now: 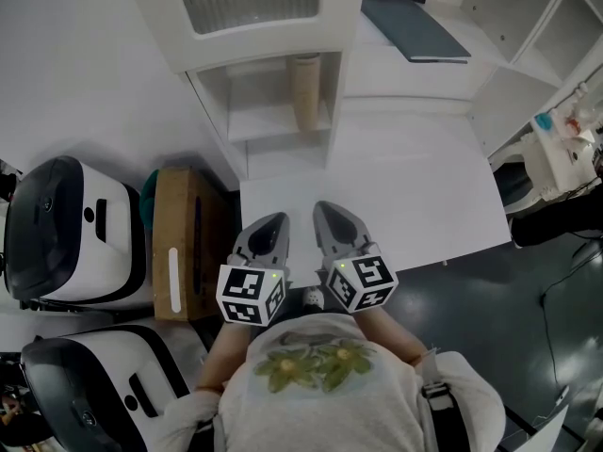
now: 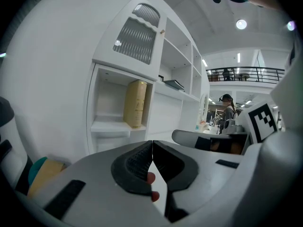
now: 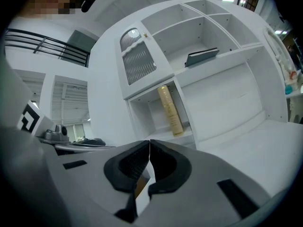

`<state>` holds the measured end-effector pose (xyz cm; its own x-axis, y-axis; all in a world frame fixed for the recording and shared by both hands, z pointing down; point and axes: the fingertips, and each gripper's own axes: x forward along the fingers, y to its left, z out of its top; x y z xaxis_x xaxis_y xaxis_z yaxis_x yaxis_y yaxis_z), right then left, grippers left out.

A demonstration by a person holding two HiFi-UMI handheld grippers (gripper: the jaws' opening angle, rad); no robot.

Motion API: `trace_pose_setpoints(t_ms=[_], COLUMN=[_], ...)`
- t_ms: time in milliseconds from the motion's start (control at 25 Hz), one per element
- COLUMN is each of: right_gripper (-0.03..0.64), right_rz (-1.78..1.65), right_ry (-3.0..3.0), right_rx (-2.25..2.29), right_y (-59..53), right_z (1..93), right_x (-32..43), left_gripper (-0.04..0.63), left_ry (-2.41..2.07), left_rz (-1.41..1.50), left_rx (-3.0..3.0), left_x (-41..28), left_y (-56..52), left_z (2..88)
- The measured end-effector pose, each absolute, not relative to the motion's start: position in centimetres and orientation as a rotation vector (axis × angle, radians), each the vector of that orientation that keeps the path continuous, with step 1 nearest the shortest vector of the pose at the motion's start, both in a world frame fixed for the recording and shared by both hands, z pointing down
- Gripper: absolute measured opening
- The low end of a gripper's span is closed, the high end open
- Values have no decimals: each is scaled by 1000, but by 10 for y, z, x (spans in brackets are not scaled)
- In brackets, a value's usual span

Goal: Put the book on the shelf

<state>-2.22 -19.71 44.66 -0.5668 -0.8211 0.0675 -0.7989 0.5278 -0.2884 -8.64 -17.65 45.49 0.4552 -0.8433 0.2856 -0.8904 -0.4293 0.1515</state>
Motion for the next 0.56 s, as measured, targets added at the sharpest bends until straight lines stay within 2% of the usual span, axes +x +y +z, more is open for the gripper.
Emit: trace_pose_setpoints(t_ms=[560], right_gripper=[32], right_rz=[-425], right_ry=[2693], right_rx=[-1441], right_y=[-165], right_z=[447], right_x=[-23], left_gripper=[28], left_ry=[-1486], left_rz=[220], left_rx=[2434], left_x=[-89], left_y=[-146], left_z=[455])
